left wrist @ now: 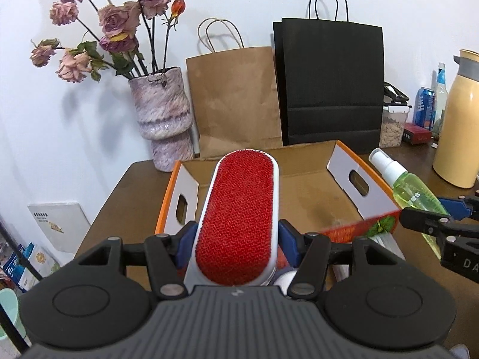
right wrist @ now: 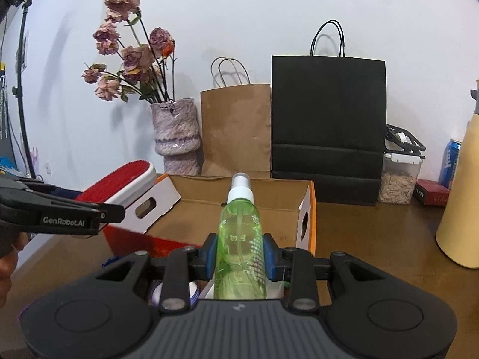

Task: Organize rigid objects
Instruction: 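Carry the lint brush and spray bottle into the box and release both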

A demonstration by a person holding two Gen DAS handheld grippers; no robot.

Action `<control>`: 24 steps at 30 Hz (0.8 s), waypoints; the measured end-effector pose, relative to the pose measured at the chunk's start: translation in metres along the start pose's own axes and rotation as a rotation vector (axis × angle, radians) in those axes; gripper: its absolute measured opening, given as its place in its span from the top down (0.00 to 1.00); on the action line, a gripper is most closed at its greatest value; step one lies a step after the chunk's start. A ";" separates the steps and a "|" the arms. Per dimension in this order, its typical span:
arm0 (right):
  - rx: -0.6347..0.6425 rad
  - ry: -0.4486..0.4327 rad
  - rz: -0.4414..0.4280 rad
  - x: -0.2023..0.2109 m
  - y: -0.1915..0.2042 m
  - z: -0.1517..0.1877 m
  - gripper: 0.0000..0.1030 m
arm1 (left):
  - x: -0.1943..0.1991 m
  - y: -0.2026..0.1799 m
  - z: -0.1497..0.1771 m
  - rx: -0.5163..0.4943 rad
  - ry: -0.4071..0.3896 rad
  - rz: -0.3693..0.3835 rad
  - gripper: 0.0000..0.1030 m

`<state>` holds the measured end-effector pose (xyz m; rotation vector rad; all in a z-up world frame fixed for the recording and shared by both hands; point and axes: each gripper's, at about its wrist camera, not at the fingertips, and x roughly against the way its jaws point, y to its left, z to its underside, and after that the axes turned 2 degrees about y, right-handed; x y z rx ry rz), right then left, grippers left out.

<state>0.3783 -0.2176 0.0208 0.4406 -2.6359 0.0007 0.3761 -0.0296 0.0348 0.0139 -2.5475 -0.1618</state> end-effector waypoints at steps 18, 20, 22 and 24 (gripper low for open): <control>0.013 0.074 0.021 -0.114 -0.011 -0.054 0.71 | -0.106 0.012 -0.059 0.005 0.068 -0.045 0.43; 0.016 0.091 0.023 -0.127 -0.010 -0.056 0.71 | -0.117 0.013 -0.061 0.008 0.080 -0.049 0.43; 0.025 0.109 0.027 -0.138 -0.009 -0.057 0.71 | -0.128 0.015 -0.063 0.012 0.092 -0.052 0.43; 0.028 0.129 0.031 -0.149 -0.009 -0.056 0.71 | -0.138 0.015 -0.064 0.013 0.104 -0.054 0.43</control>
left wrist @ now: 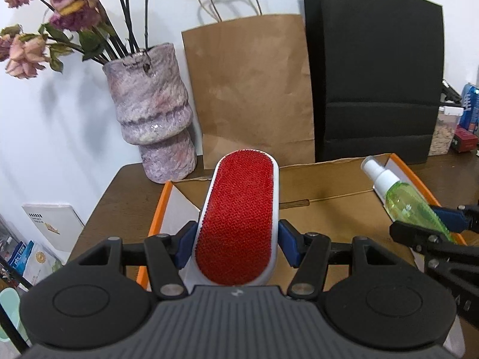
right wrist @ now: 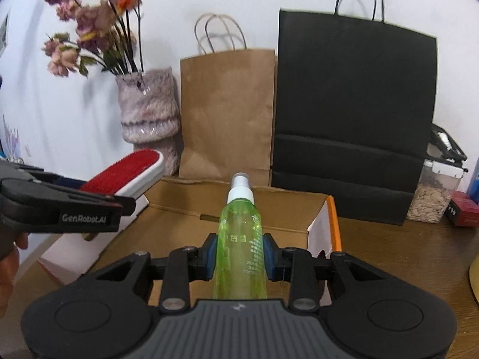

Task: Organize rigid objects
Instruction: 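Carry the lint brush and spray bottle into the box and release both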

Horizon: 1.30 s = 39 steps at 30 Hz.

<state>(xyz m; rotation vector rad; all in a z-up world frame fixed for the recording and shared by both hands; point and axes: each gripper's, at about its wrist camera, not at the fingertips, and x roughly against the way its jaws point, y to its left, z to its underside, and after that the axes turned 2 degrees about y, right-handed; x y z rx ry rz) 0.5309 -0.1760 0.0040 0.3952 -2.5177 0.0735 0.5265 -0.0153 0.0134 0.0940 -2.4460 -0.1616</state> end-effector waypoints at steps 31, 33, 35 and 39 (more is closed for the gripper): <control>0.053 -0.008 0.052 0.013 0.003 0.011 0.00 | 0.023 0.009 0.016 0.048 -0.020 0.002 0.00; 0.052 -0.010 0.052 0.018 0.005 0.011 0.00 | 0.030 0.009 0.017 0.049 -0.026 0.003 0.00; 0.051 -0.013 0.051 0.025 0.006 0.013 0.00 | 0.038 0.009 0.018 0.052 -0.033 0.003 0.00; 0.042 -0.020 0.046 0.041 0.009 0.017 0.00 | 0.055 0.010 0.024 0.057 -0.044 0.011 0.00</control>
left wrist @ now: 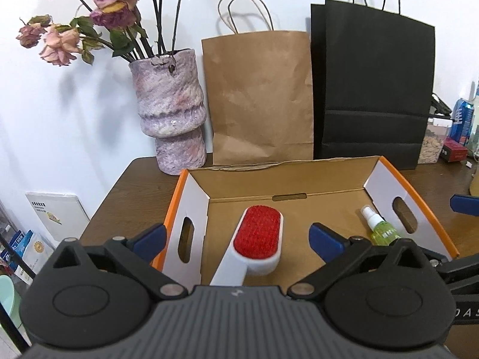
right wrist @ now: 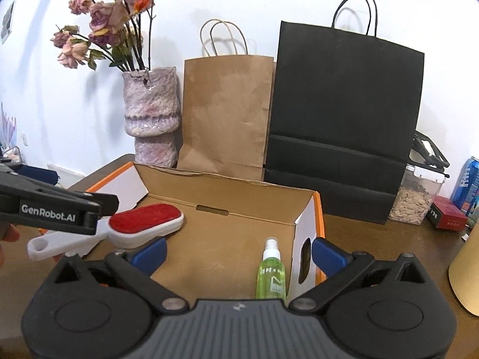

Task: Organize rigid objects
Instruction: 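Carry the lint brush and spray bottle into the box and release both, then withdraw both tools and grasp the clear tape roll with the right gripper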

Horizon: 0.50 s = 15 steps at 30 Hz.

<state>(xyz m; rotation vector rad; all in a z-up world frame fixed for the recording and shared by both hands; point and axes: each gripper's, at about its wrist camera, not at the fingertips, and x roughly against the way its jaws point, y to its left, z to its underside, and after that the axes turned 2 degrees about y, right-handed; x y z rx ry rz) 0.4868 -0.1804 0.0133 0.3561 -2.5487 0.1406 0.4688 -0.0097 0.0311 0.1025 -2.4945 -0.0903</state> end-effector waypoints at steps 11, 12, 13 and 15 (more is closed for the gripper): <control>-0.012 -0.017 0.003 0.052 0.009 0.019 0.00 | 0.046 0.006 0.024 0.015 -0.015 0.016 0.00; -0.012 -0.018 0.004 0.056 0.010 0.021 0.00 | 0.050 0.006 0.025 0.015 -0.016 0.017 0.00; -0.013 -0.019 0.004 0.061 0.010 0.024 0.00 | 0.054 0.007 0.028 0.016 -0.017 0.016 0.00; -0.012 -0.022 0.005 0.070 0.012 0.029 0.00 | 0.062 0.008 0.034 0.018 -0.018 0.015 0.00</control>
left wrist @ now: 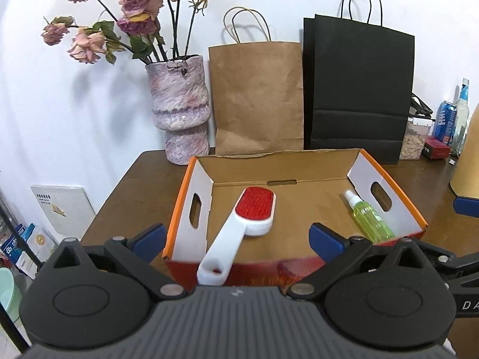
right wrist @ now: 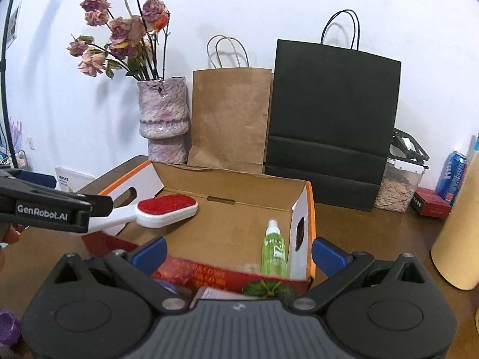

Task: Organize rigid objects
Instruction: 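Withdraw both tools and grasp the clear tape roll with the right gripper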

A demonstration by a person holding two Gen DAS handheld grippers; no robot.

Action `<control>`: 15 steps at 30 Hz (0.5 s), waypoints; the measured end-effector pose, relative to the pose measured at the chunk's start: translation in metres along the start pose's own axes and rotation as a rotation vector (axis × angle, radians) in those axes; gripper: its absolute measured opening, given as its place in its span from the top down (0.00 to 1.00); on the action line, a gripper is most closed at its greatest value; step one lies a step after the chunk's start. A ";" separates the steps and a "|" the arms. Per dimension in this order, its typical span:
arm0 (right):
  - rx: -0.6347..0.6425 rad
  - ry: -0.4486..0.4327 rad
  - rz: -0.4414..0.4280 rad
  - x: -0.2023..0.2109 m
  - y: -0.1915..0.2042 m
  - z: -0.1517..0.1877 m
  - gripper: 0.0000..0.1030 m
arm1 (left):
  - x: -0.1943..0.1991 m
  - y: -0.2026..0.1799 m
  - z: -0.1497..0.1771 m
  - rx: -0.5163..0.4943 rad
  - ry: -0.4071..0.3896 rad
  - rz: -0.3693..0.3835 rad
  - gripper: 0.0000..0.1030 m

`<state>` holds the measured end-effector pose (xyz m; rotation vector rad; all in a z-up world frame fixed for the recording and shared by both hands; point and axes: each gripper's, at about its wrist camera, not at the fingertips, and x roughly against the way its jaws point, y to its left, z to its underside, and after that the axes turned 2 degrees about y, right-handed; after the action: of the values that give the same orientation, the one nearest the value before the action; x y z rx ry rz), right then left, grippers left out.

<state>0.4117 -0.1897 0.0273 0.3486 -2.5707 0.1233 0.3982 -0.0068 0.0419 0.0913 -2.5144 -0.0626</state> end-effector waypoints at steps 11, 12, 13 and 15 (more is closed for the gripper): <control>0.002 -0.009 -0.008 0.050 0.007 0.032 0.00 | 0.047 0.004 0.031 0.010 -0.016 0.002 0.00; 0.004 -0.008 -0.008 0.054 0.007 0.034 0.00 | 0.050 0.005 0.034 0.012 -0.016 0.004 0.00; 0.005 -0.008 -0.008 0.057 0.007 0.037 0.00 | 0.055 0.006 0.037 0.016 -0.018 0.005 0.00; 0.005 -0.006 -0.009 0.065 0.007 0.044 0.00 | 0.062 0.007 0.042 0.018 -0.021 0.007 0.00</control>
<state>0.3346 -0.2038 0.0238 0.3631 -2.5751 0.1250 0.3228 -0.0036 0.0449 0.0893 -2.5367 -0.0380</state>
